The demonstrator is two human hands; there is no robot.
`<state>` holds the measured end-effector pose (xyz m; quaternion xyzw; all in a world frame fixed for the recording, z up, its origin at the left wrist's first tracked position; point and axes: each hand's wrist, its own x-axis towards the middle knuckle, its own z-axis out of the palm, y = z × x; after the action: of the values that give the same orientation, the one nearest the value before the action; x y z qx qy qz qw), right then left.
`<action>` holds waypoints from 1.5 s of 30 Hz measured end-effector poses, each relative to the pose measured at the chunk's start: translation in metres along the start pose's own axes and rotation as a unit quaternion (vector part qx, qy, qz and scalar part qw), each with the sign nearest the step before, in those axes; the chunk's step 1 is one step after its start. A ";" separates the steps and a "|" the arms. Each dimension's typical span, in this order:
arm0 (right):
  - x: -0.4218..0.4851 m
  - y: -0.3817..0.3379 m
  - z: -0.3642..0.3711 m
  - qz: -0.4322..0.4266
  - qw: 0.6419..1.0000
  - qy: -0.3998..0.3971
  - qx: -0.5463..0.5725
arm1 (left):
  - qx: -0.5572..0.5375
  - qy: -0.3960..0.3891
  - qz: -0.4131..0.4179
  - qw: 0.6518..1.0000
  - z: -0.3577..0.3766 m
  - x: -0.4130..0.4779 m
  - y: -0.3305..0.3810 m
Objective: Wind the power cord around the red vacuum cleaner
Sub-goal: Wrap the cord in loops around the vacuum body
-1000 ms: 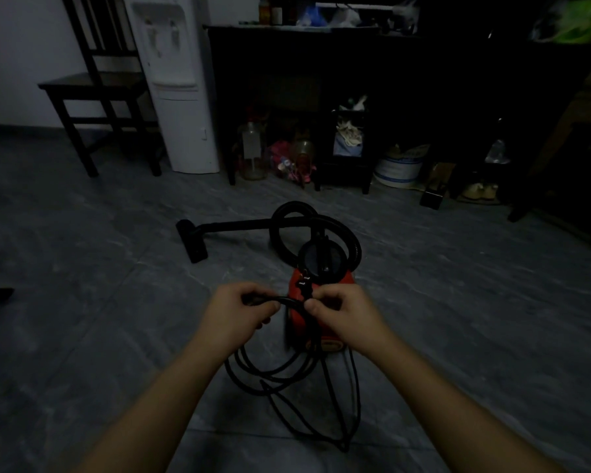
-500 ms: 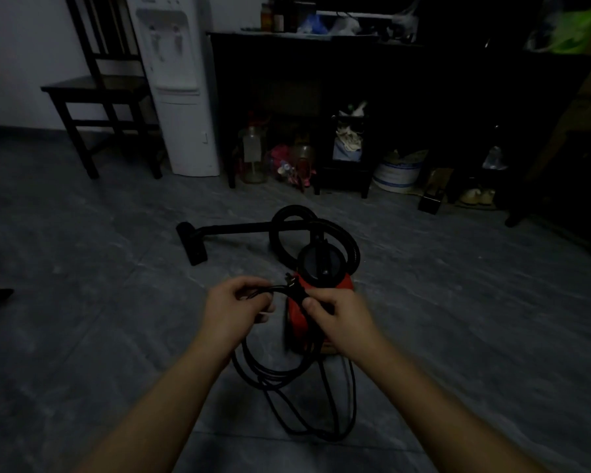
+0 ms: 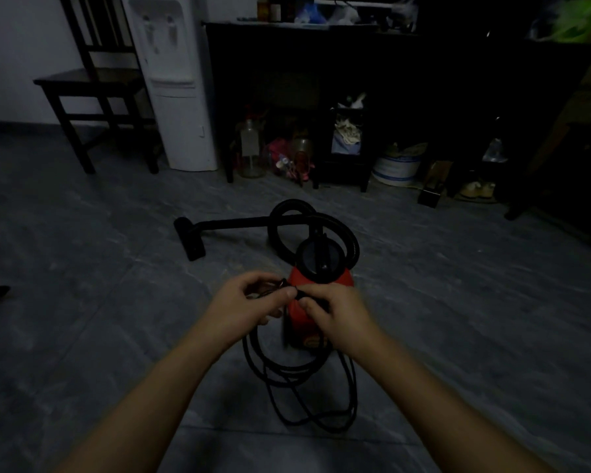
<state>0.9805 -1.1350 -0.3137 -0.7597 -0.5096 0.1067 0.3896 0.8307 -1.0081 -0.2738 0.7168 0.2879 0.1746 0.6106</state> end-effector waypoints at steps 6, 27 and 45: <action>0.000 0.000 0.005 -0.002 0.998 -0.026 0.053 | 0.003 -0.004 -0.004 1.000 0.000 0.004 -0.009; 0.002 0.007 -0.012 0.011 0.996 -0.060 0.059 | 0.080 -0.054 -0.026 0.995 -0.018 0.015 -0.017; 0.005 0.005 -0.012 0.048 0.981 0.011 0.185 | -0.041 0.033 0.002 0.999 0.001 0.015 -0.010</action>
<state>0.9922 -1.1375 -0.3081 -0.6993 -0.4392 0.2093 0.5237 0.8404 -0.9988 -0.2854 0.6858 0.2992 0.2112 0.6290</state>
